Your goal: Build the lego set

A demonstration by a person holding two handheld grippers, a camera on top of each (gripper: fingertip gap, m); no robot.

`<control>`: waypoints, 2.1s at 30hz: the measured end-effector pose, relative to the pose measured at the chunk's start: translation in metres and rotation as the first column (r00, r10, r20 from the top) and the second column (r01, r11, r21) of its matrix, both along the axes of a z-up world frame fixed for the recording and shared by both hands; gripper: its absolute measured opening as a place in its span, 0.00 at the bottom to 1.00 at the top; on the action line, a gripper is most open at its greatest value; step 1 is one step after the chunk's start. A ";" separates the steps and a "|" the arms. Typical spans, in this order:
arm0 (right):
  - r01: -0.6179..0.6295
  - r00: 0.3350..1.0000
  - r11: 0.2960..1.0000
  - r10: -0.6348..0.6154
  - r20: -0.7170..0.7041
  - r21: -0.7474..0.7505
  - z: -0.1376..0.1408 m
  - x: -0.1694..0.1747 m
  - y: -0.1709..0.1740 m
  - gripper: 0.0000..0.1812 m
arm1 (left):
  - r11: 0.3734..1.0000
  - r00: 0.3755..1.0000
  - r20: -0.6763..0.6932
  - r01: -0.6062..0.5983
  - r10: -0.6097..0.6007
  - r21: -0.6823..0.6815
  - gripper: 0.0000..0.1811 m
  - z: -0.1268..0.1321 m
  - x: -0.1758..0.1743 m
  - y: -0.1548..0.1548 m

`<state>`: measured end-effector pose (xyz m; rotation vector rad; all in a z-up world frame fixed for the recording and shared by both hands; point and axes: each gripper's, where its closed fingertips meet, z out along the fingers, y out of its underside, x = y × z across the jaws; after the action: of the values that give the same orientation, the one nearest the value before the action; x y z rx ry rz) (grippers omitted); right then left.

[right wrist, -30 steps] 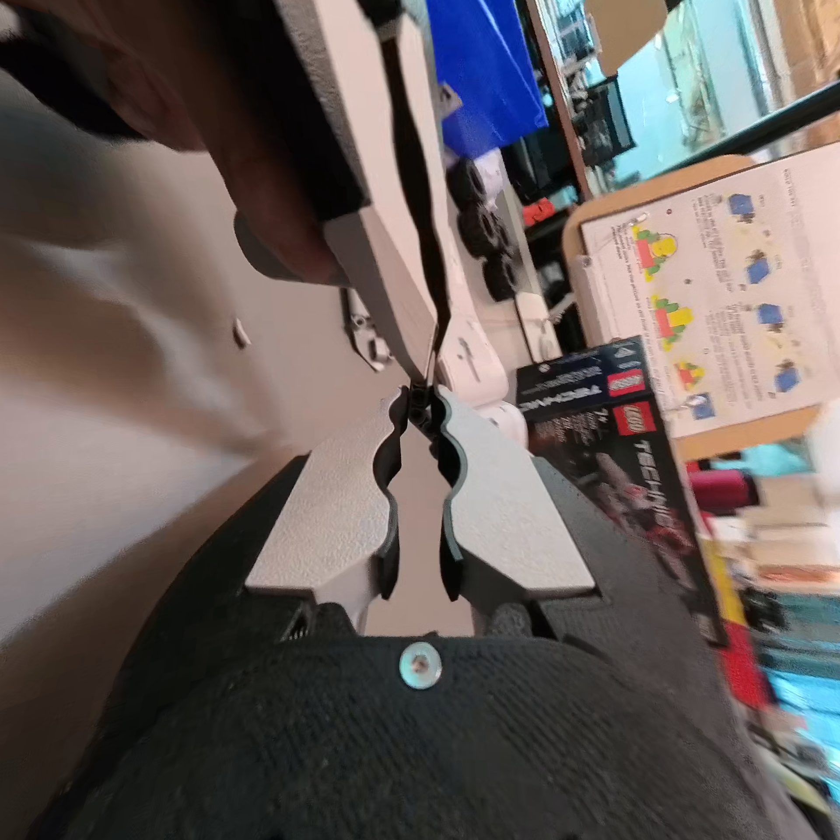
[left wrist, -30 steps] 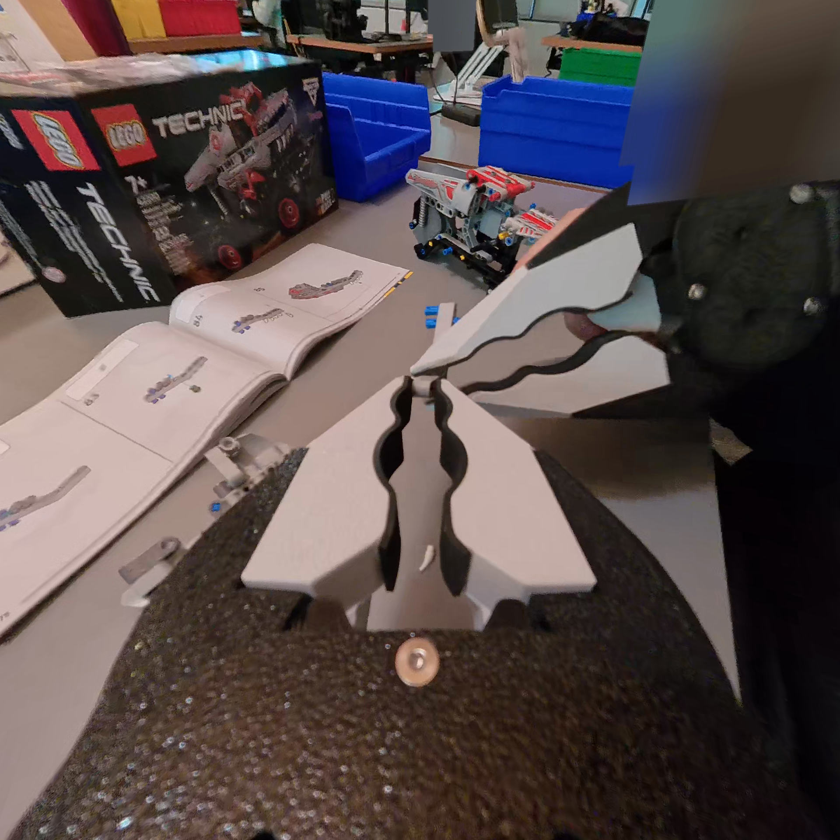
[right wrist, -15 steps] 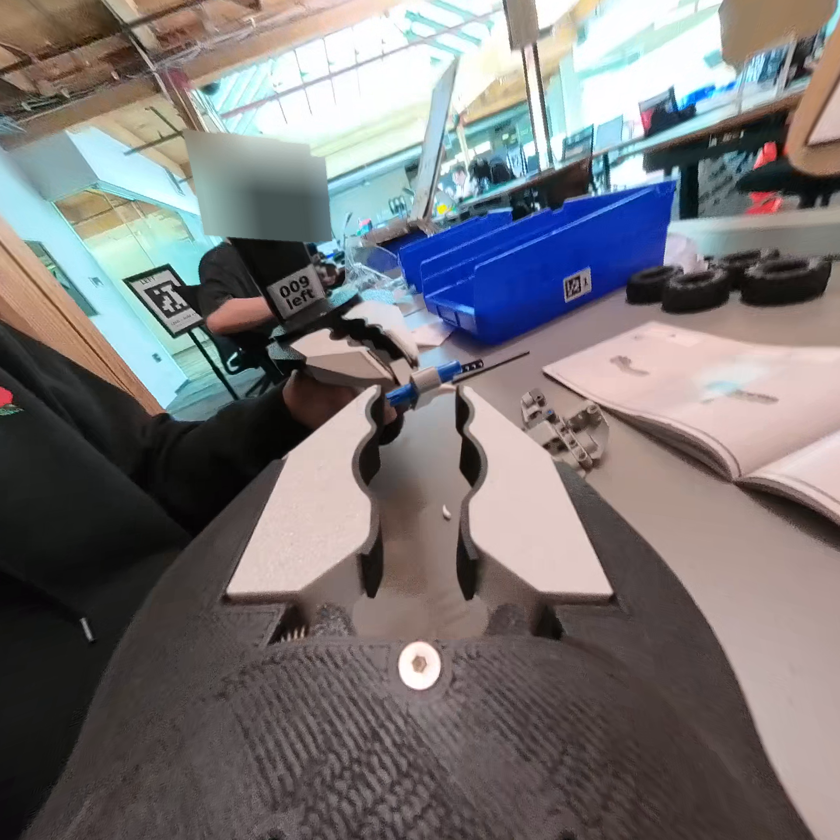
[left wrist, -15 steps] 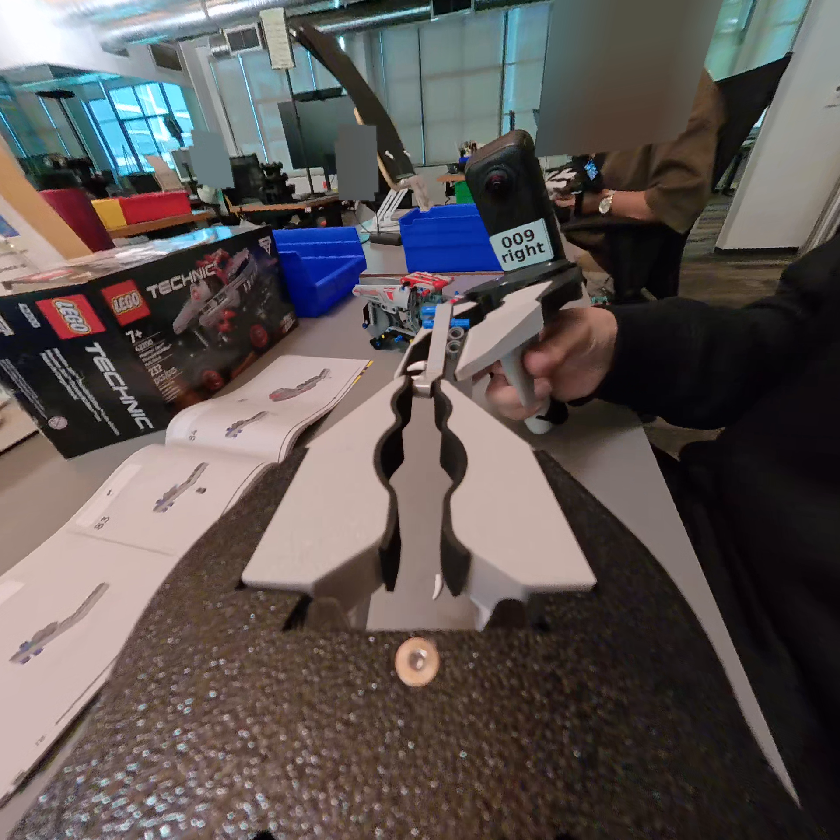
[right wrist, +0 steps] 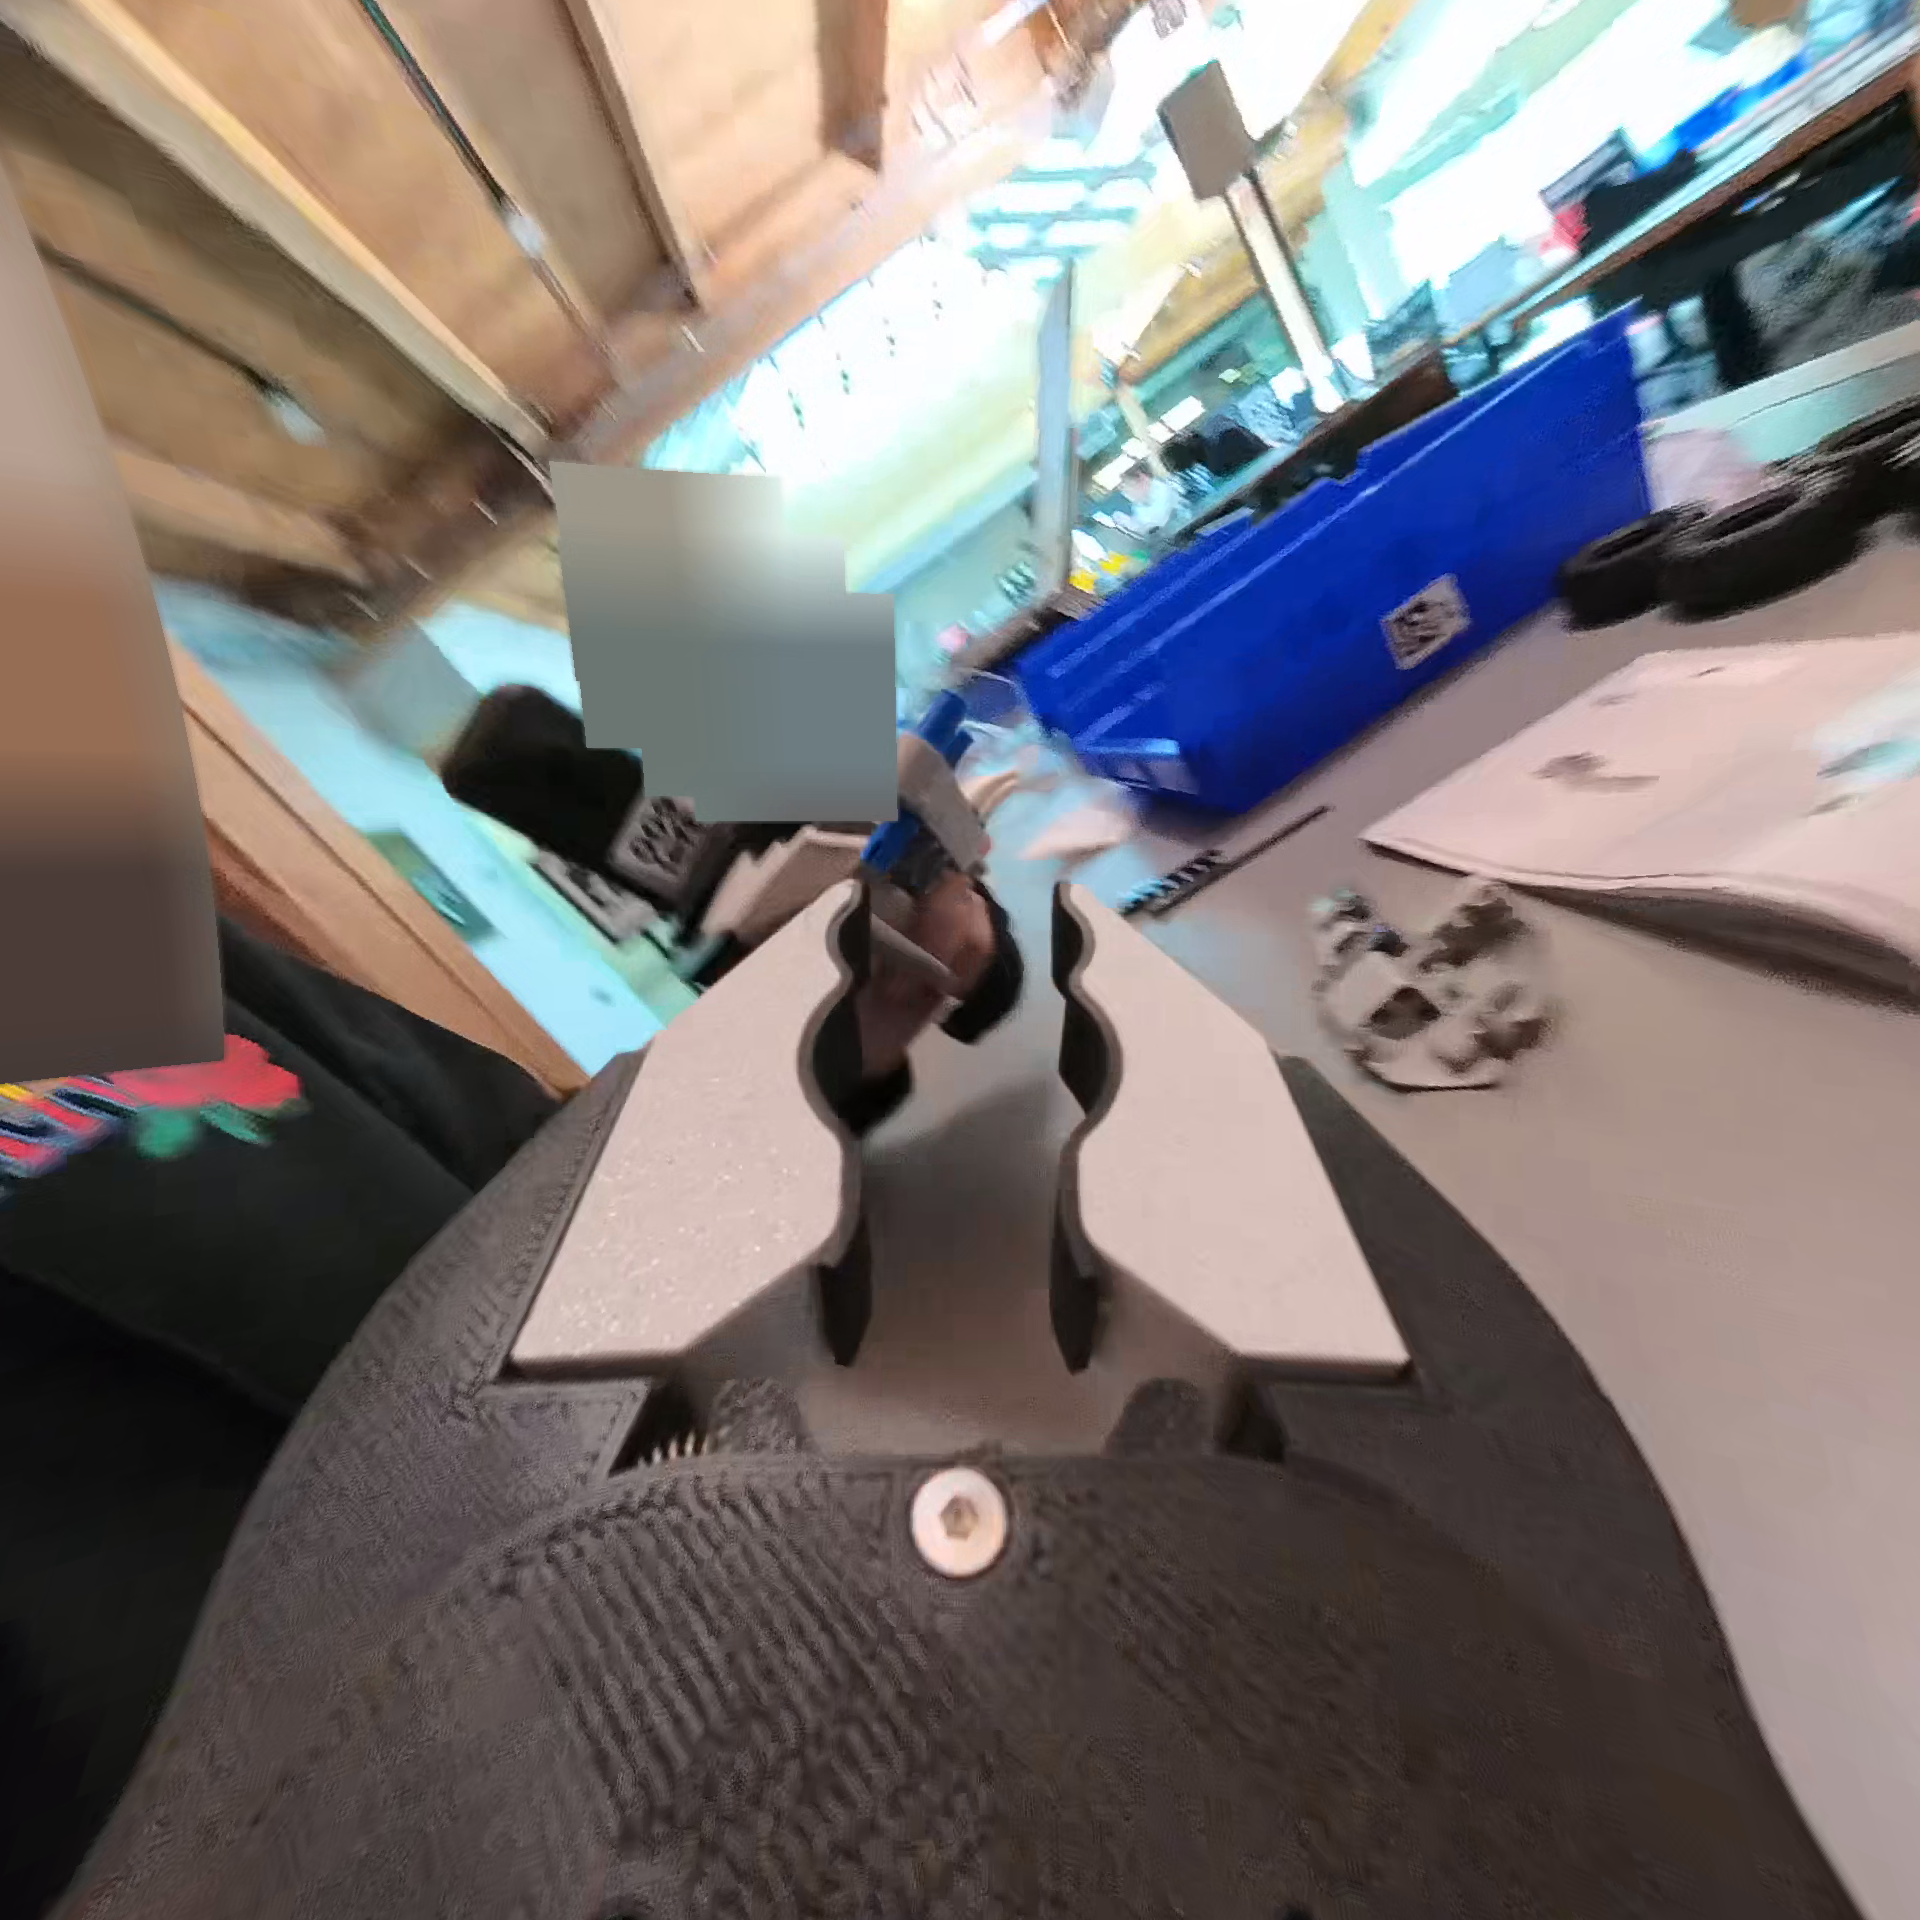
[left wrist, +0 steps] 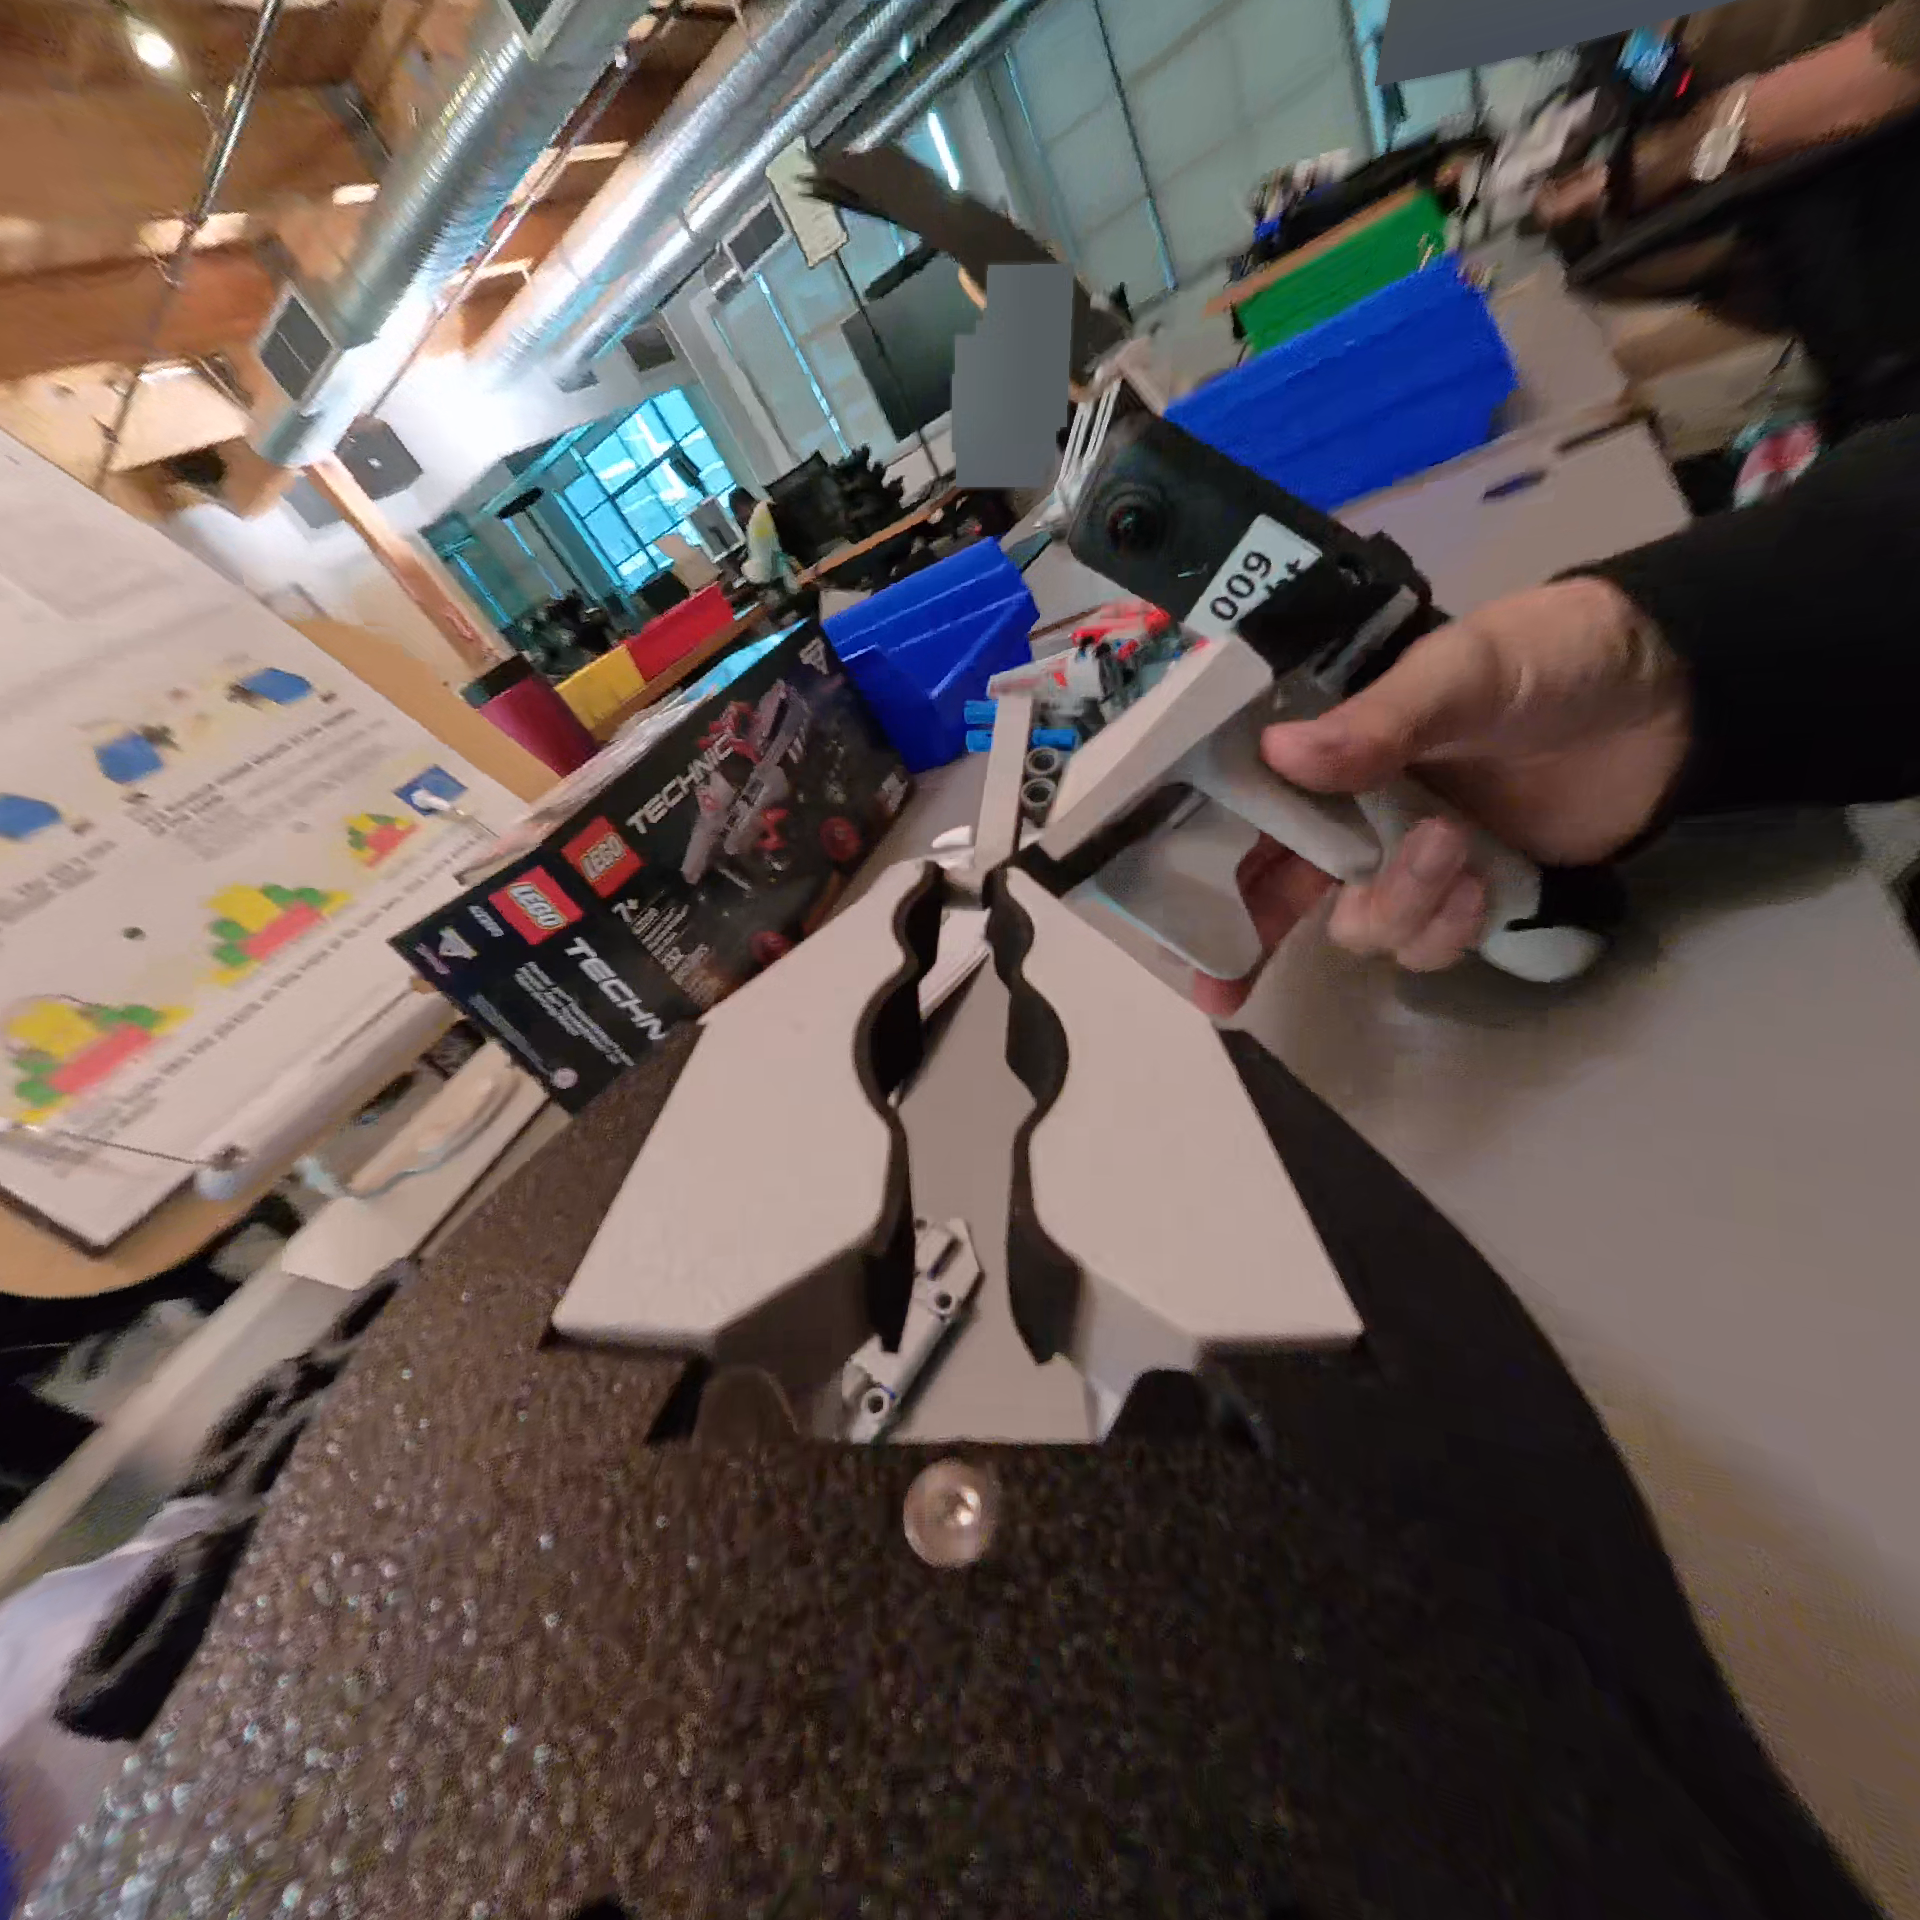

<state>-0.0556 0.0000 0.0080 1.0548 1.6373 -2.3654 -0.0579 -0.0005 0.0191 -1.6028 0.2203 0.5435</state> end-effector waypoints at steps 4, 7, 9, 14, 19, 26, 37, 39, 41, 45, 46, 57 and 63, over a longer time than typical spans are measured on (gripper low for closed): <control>0.024 0.994 0.998 -0.017 0.104 -0.066 -0.009 -0.008 0.004 0.08 | 0.969 0.973 -0.135 -0.205 0.187 -0.136 0.03 -0.017 -0.019 0.002; 0.110 0.993 0.949 -0.117 0.006 0.294 -0.029 -0.013 0.021 0.18 | 0.930 0.956 0.025 -0.277 0.292 -0.243 0.03 -0.034 -0.037 -0.004; 0.340 0.940 0.767 -0.252 -0.232 0.544 -0.030 -0.026 0.044 0.27 | 0.926 0.925 0.227 -0.233 0.306 -0.297 0.03 -0.047 -0.037 -0.003; 0.685 0.685 0.301 0.044 -0.728 0.663 -0.028 -0.017 0.021 0.21 | 0.972 0.777 0.594 -0.095 0.207 -0.215 0.04 -0.054 -0.019 0.012; 0.700 0.675 0.106 0.227 -0.702 0.707 -0.054 -0.017 0.016 0.02 | 0.982 0.712 0.682 -0.060 0.169 -0.180 0.03 -0.057 -0.013 0.016; 0.732 0.649 0.144 0.152 -0.746 0.666 -0.046 -0.021 0.022 0.02 | 0.984 0.713 0.681 -0.069 0.165 -0.166 0.03 -0.056 -0.010 0.019; 0.679 0.692 0.168 0.182 -0.699 0.715 -0.053 -0.018 0.018 0.04 | 0.991 0.692 0.711 -0.055 0.126 -0.123 0.03 -0.052 -0.007 0.022; 0.672 0.693 0.194 0.174 -0.699 0.714 -0.053 -0.017 0.018 0.03 | 0.991 0.690 0.713 -0.050 0.123 -0.123 0.03 -0.053 -0.006 0.023; 0.654 0.709 0.219 0.158 -0.687 0.724 -0.053 -0.017 0.019 0.03 | 0.997 0.714 0.697 -0.018 0.068 -0.080 0.03 -0.047 -0.003 0.026; 0.545 0.749 0.464 0.107 -0.654 0.699 -0.037 -0.006 0.022 0.03 | 0.991 0.853 0.517 0.120 -0.076 -0.052 0.08 -0.031 0.005 0.019; 0.463 0.771 0.572 0.117 -0.625 0.678 -0.031 0.002 0.020 0.03 | 0.984 0.876 0.468 0.168 -0.118 -0.065 0.09 -0.029 0.011 0.017; 0.023 0.823 0.929 0.193 -0.534 0.370 0.006 0.046 0.015 0.03 | 0.961 0.976 0.049 0.215 -0.210 -0.175 0.07 -0.017 0.049 0.022; -0.004 0.843 0.922 0.211 -0.495 0.386 0.000 0.045 0.010 0.03 | 0.960 0.981 0.020 0.192 -0.192 -0.202 0.05 -0.020 0.048 0.022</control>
<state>-0.0111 0.0096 0.0076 0.3061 2.3290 -2.4639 -0.0104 0.0217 -0.0006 -1.7561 0.4388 0.3791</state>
